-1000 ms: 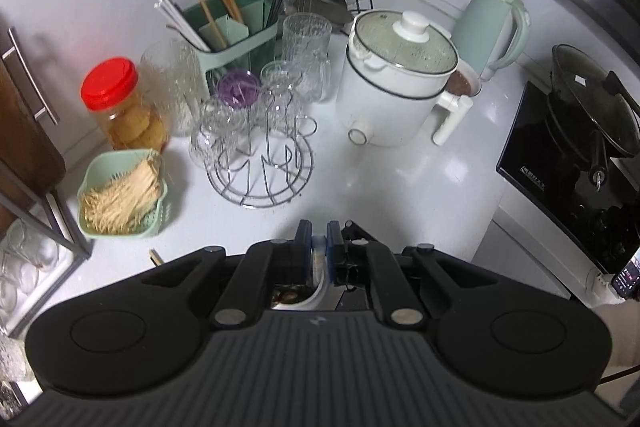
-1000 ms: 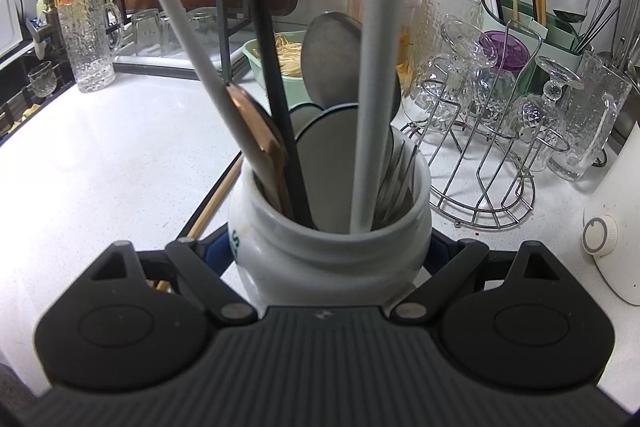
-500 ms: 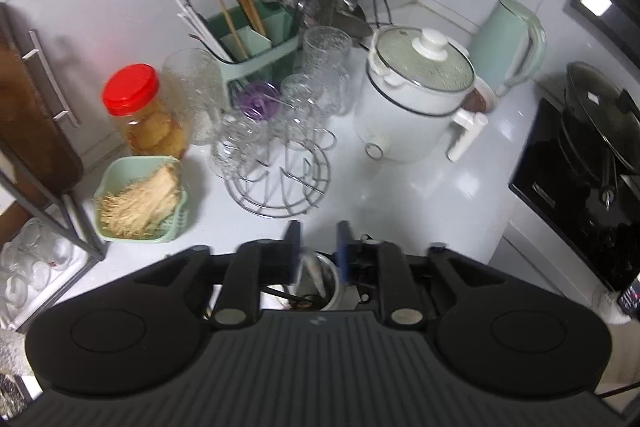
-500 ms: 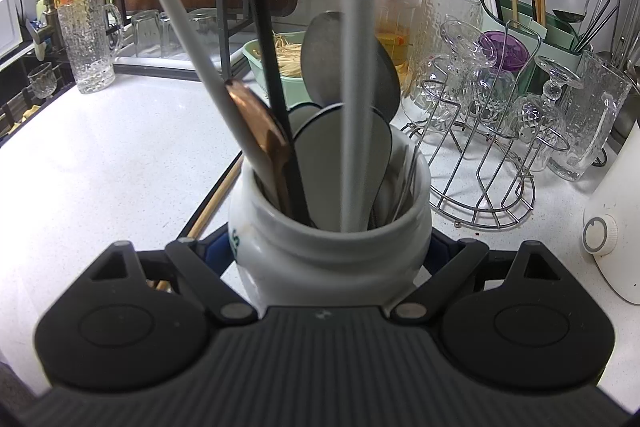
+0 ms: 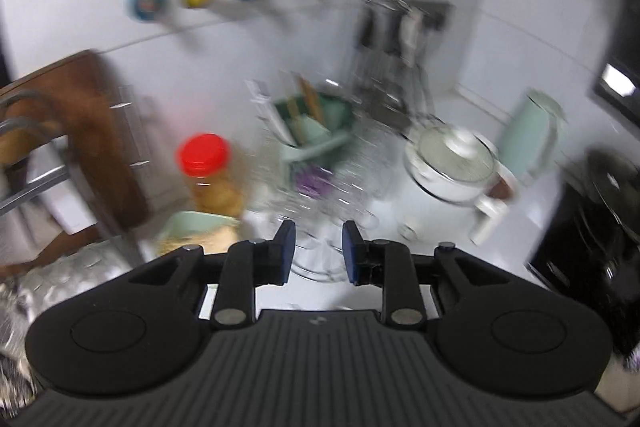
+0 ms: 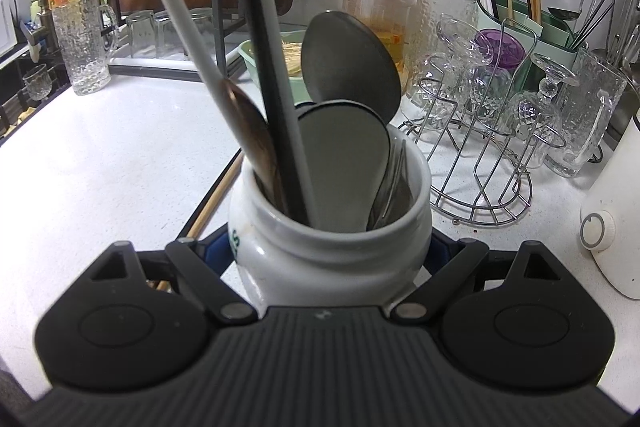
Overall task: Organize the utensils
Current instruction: 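Move the left tool down to the black chopstick on the counter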
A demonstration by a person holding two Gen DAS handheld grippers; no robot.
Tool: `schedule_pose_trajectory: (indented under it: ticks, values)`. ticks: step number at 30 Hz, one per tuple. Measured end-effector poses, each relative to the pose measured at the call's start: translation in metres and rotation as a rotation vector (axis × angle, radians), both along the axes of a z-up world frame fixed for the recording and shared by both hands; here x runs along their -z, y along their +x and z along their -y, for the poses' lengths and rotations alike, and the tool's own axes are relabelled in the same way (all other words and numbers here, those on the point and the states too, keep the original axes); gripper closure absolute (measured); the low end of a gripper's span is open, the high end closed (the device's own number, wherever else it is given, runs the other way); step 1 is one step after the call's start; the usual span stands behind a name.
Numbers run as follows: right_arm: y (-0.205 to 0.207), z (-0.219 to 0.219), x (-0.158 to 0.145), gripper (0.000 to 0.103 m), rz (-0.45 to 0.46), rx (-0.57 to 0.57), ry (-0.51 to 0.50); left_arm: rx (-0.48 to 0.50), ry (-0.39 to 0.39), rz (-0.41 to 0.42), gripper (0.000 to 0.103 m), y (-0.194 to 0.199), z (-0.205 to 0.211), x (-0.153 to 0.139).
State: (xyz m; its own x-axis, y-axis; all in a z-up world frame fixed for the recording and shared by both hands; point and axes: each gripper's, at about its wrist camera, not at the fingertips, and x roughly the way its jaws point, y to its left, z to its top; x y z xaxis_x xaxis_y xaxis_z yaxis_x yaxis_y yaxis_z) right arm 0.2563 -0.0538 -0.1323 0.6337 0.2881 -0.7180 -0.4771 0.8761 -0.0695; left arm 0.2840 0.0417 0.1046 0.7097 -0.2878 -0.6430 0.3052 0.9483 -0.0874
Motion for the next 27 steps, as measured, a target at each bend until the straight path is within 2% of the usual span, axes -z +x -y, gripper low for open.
schedule_pose_trajectory:
  ticks: [2, 8, 11, 15, 20, 27]
  values:
    - [0.0, 0.0, 0.0, 0.01, -0.001, 0.004, 0.0, -0.074, -0.029, 0.005, 0.074, -0.001, -0.021, -0.001]
    - [0.0, -0.001, 0.0, 0.01, 0.0, 0.017, 0.0, -0.281, -0.051, 0.036, 0.074, -0.016, -0.079, 0.008]
    - [-0.001, -0.001, 0.0, 0.01, 0.001, 0.024, -0.003, -0.369, -0.065, 0.034, 0.074, -0.029, -0.103, 0.021]
    - [-0.001, -0.002, 0.0, 0.01, -0.002, 0.032, -0.004, -0.482, -0.098, -0.013, 0.074, -0.044, -0.135, 0.048]
    - [-0.001, -0.002, 0.0, 0.01, -0.007, 0.041, -0.005, -0.521, -0.114, -0.101, 0.074, -0.054, -0.154, 0.088]
    - [-0.002, 0.001, -0.001, 0.01, -0.028, 0.043, -0.012, -0.487, -0.135, -0.22, 0.074, -0.059, -0.153, 0.144]
